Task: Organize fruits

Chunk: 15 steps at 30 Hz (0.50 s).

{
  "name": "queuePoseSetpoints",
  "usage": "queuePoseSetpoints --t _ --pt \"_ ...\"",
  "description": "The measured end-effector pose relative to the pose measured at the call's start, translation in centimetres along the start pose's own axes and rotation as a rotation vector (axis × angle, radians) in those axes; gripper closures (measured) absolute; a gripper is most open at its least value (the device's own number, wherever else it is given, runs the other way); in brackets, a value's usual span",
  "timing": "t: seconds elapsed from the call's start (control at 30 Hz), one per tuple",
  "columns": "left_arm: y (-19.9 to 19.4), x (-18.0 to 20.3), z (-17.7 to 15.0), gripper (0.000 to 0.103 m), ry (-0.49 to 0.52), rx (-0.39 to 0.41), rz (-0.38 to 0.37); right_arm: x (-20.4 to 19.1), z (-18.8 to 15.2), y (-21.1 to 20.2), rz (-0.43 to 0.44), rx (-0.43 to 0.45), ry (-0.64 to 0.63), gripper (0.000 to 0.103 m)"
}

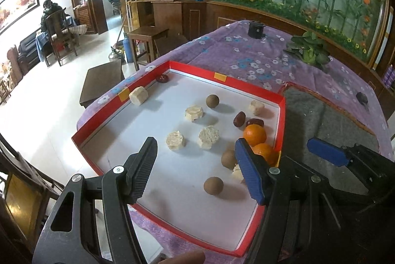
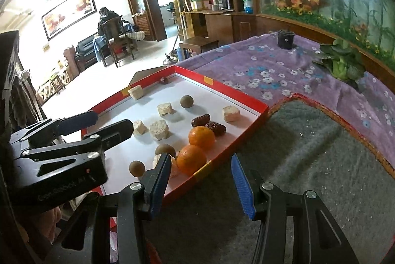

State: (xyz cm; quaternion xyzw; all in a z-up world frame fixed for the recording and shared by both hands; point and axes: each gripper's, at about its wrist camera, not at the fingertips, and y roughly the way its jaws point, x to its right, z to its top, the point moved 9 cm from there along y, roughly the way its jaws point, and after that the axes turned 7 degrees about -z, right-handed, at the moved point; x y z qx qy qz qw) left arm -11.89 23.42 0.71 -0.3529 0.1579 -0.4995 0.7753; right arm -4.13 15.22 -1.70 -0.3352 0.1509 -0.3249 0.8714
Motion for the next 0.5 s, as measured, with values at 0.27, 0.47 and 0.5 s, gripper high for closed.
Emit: queuePoseSetpoints --t 0.27,0.47,0.5 --pt "0.00 -0.54 0.12 0.037 -0.016 0.000 0.003 -0.31 0.26 0.17 -0.004 -0.004 -0.012 0.054" --pt "-0.13 -0.70 0.29 0.037 -0.016 0.006 0.013 -0.17 0.26 -0.16 -0.010 -0.001 -0.012 0.054" --pt "-0.14 -0.67 0.29 0.037 -0.017 0.004 0.014 -0.03 0.28 -0.27 -0.011 0.001 -0.010 0.054"
